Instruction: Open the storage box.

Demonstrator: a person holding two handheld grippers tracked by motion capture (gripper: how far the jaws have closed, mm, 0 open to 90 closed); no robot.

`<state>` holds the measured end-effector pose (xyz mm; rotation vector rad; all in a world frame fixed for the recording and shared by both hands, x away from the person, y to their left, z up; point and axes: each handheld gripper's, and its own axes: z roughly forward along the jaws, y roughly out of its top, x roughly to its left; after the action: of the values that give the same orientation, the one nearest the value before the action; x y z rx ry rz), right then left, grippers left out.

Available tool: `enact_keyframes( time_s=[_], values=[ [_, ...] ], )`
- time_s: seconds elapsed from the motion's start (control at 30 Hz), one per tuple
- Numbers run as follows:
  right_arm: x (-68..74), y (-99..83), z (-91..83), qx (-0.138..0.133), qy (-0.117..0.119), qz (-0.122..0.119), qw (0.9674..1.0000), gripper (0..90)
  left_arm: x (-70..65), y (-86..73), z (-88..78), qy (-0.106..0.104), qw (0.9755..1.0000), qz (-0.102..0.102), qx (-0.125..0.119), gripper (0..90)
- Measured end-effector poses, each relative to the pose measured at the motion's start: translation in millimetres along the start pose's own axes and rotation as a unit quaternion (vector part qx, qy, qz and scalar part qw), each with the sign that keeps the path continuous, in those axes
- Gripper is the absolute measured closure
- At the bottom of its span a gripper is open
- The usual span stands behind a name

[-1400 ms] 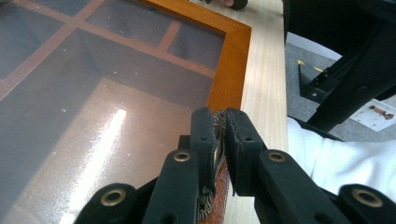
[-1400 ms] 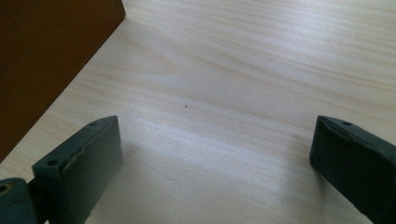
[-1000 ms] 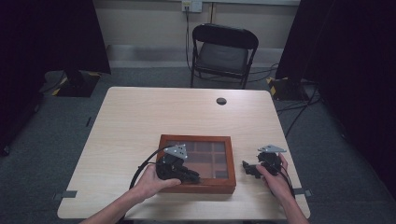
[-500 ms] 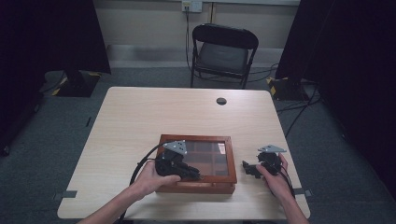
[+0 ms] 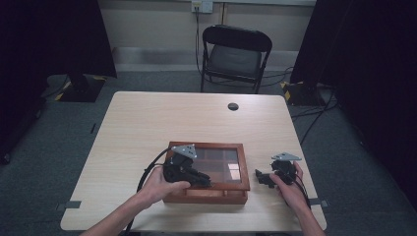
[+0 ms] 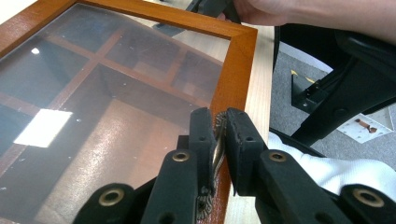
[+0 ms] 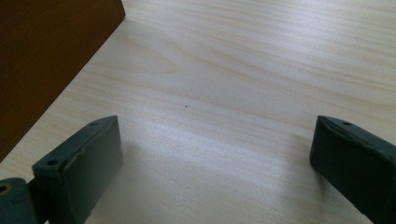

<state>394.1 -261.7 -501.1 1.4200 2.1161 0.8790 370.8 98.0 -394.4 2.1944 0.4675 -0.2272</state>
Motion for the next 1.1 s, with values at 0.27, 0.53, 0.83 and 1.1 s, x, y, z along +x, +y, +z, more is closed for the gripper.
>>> enact_keyframes(
  time_s=[0.27,0.53,0.83,1.1],
  values=[
    [-0.1,0.0,0.0,0.000,0.000,0.000,1.0000,1.7,1.1,2.9,-2.5,-0.002,1.0000,-0.006,0.005,81.2],
    [0.0,0.0,0.0,0.000,0.001,0.000,1.0000,1.7,2.6,3.4,-1.9,-0.008,0.9999,-0.009,0.010,81.3],
    [0.1,0.0,0.0,0.000,0.000,0.000,1.0000,1.7,3.9,6.6,-4.6,-0.012,0.9997,-0.019,0.010,81.3],
    [0.0,0.0,0.0,0.000,0.001,0.000,1.0000,1.7,4.0,12.3,-9.6,-0.009,0.9998,-0.019,0.004,81.2]
  ],
)
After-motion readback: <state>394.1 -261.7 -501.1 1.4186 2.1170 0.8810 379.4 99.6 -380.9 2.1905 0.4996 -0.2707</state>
